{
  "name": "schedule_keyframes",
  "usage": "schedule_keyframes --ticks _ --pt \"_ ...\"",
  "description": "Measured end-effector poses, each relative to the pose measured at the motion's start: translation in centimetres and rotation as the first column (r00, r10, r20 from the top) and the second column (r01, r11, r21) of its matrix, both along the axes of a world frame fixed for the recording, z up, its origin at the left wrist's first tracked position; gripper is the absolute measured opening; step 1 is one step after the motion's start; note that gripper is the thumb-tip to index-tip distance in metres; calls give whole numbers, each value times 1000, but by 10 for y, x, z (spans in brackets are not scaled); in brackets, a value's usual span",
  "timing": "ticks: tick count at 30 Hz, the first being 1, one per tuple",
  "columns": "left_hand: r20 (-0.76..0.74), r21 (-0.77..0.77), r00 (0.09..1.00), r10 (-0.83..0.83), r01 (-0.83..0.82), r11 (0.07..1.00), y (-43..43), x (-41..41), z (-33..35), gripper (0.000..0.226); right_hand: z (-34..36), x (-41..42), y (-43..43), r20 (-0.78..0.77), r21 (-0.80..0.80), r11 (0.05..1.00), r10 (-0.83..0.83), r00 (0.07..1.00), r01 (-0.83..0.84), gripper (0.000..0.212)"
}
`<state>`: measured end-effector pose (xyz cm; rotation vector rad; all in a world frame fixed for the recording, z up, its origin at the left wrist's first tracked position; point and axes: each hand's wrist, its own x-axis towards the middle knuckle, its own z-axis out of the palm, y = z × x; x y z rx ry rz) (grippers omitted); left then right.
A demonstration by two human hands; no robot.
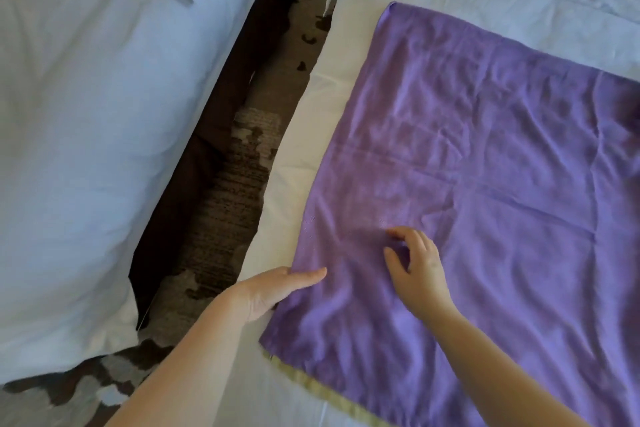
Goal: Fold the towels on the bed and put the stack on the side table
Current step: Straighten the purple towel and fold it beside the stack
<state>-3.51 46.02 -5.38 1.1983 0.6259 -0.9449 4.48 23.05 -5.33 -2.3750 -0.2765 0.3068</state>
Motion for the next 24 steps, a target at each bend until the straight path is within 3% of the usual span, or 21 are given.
schedule_keyframes --ticks 3,5,7,12,17,19,22,24 --pt "47 -63 980 195 -192 979 2 -37 -4 45 -2 -33 0 -25 -42 999 -10 1000 9 30" --pt "112 -3 946 305 -306 952 3 -57 -6 41 -3 -51 0 -22 -86 996 18 1000 -20 35" --pt "156 102 949 273 -290 952 4 -76 -6 33 -3 -68 -1 -13 -129 987 94 996 -95 42" --pt "96 229 994 60 -81 970 -2 -115 -1 31 -1 -110 -1 -43 -175 952 246 968 -250 50" --pt "121 251 902 415 -432 866 0 -140 5 29 7 -147 -3 6 -106 937 337 942 -334 49" --pt "164 270 872 460 -489 830 -3 -146 8 31 9 -162 -4 34 -168 893 428 903 -417 52" --pt "218 339 863 457 -506 793 -12 -153 9 25 5 -179 -6 124 -312 820 535 835 -479 38" --pt "254 384 857 449 -515 766 -14 -159 10 27 5 -184 -10 167 -269 856 492 854 -441 21"
